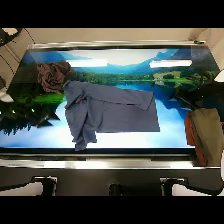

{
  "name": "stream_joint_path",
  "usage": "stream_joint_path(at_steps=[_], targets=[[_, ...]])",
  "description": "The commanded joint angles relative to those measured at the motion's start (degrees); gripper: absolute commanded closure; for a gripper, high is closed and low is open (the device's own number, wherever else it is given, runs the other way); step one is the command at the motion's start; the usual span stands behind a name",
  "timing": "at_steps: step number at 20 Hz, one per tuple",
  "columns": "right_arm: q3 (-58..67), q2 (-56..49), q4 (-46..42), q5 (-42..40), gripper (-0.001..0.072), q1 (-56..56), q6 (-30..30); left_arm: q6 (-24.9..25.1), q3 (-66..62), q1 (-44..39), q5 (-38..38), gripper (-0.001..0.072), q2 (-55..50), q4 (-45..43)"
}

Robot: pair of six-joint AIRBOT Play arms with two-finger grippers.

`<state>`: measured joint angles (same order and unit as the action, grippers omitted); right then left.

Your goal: Fold the shirts.

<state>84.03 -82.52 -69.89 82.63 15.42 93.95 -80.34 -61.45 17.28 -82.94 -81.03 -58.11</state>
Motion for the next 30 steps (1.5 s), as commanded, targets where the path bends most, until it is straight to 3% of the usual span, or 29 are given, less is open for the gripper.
stream_joint_path(at_steps=[1,2,4,9,10,12,13,14,17,22,26,30], targets=[[-0.9,0.4,-2.3,7.7,0.0055,2.1,-2.8,5.5,21.1,0.2,9.7,0.019,5.8,8.8],[-0.9,0.4,-2.2,7.7,0.0114,2.1,-2.8,6.6,23.7,-0.1,12.3,0.023,5.6,12.0],[-0.9,0.4,-2.2,7.7,0.014,2.1,-3.1,6.9,25.8,-1.2,16.8,0.0228,5.2,14.3],[-0.9,0.4,-2.4,7.9,0.0139,2.1,-5.1,6.8,25.7,-4.9,22.0,0.0243,3.7,18.1],[-0.9,0.4,-2.4,7.9,0.014,2.1,-5.1,6.4,25.7,-5.8,22.8,0.0277,3.3,18.1],[-1.5,0.4,-2.8,7.9,0.0149,2.1,-5.1,5.5,25.7,-7.3,25.7,0.0491,3.2,18.1],[-2.7,0.4,-2.8,8.3,0.0148,2.1,-5.1,5.2,25.7,-7.6,26.7,0.0636,3.2,18.1],[-5.1,0.4,-2.8,8.6,0.0146,2.1,-5.1,5.2,25.7,-7.6,27.4,0.0684,3.2,18.1],[-15.5,0.4,-2.3,6.6,0.014,2.1,-5.1,5.4,25.4,-7.6,27.5,0.0684,3.4,18.0],[-28.9,0.1,6.9,-6.3,0.014,2.1,-6.0,6.9,25.4,-7.7,27.2,0.0685,4.6,18.0],[-30.9,-2.7,9.4,-15.0,0.0148,2.1,-6.4,6.9,25.4,-7.7,26.8,0.0685,5.7,18.0],[-30.9,-4.6,15.4,-21.2,0.0207,2.1,-6.4,6.9,25.4,-7.7,26.8,0.0685,7.1,18.0]])
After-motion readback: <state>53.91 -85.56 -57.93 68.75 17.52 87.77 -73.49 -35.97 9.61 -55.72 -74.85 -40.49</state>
